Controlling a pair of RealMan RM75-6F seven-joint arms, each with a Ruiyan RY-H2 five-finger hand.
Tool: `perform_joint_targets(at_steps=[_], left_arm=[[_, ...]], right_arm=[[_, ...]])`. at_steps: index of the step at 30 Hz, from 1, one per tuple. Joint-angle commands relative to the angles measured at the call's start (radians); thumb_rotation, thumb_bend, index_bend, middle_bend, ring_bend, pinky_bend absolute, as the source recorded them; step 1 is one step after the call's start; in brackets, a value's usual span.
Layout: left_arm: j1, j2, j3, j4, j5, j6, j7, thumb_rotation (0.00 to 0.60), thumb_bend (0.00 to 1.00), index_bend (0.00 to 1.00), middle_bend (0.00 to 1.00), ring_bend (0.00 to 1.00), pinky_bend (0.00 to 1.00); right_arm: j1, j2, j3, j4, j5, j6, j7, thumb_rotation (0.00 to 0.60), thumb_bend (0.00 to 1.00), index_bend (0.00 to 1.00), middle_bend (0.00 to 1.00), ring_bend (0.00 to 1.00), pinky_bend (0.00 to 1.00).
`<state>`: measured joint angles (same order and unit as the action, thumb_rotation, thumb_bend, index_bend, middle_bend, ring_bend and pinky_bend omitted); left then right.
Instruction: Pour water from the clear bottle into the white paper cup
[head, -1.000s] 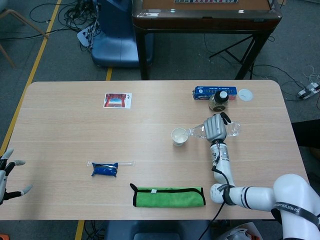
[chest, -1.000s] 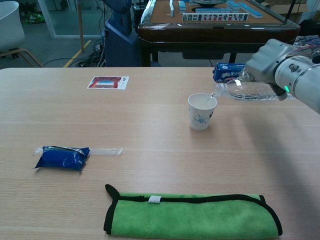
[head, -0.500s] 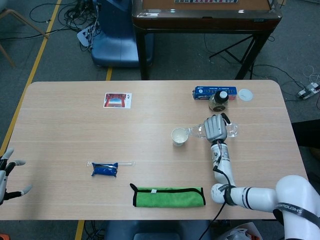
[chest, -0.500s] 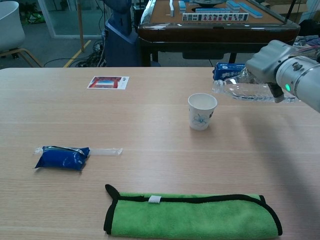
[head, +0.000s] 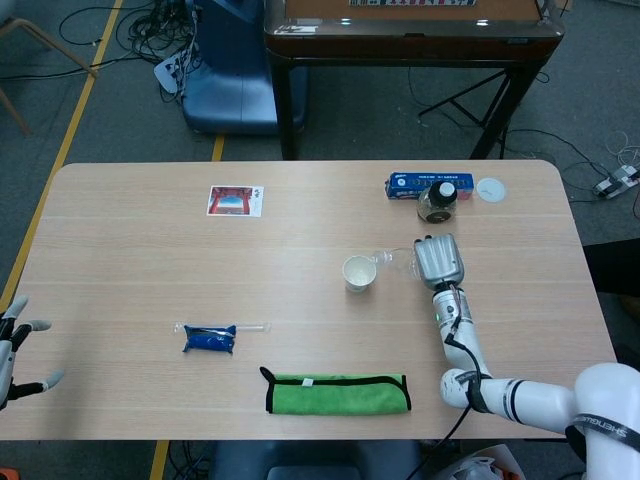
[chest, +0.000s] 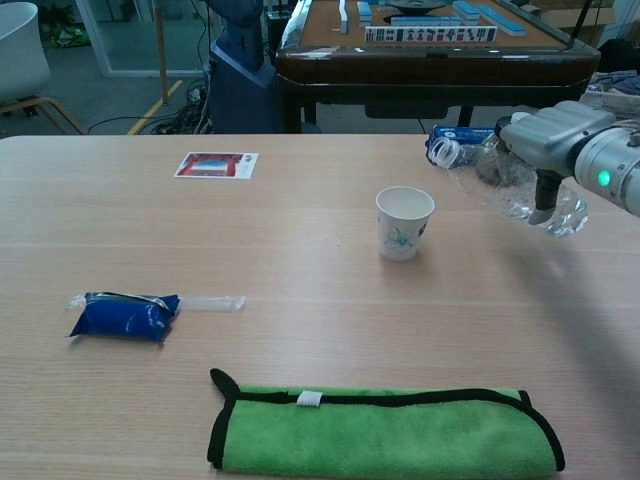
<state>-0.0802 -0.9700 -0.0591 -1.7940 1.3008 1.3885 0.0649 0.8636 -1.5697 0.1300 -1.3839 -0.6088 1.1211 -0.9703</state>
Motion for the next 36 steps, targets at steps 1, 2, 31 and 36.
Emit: perform_joint_targets(at_steps=[1, 2, 31, 36], left_arm=[[0.000, -0.003, 0.001, 0.002, 0.001, -0.001, 0.001, 0.600, 0.10, 0.31, 0.00, 0.06, 0.44], [-0.001, -0.004, 0.002, 0.003, 0.003, -0.001, 0.002, 0.600, 0.10, 0.31, 0.00, 0.06, 0.44], [-0.007, -0.034, 0.015, 0.025, 0.003, -0.016, 0.038, 0.600, 0.10, 0.31, 0.00, 0.06, 0.44], [-0.007, -0.036, 0.016, 0.027, 0.004, -0.017, 0.041, 0.600, 0.10, 0.31, 0.00, 0.06, 0.44]], right_arm=[[-0.058, 0.014, 0.002, 0.029, -0.111, -0.048, 0.170, 0.600, 0.13, 0.60, 0.64, 0.52, 0.55], [-0.070, 0.015, 0.005, 0.033, -0.136, -0.056, 0.219, 0.600, 0.13, 0.60, 0.64, 0.52, 0.55], [-0.287, -0.105, -0.025, 0.364, -0.700, -0.004, 1.262, 0.600, 0.15, 0.60, 0.63, 0.52, 0.55], [-0.302, -0.120, -0.018, 0.403, -0.719, 0.000, 1.349, 0.600, 0.15, 0.60, 0.62, 0.52, 0.55]])
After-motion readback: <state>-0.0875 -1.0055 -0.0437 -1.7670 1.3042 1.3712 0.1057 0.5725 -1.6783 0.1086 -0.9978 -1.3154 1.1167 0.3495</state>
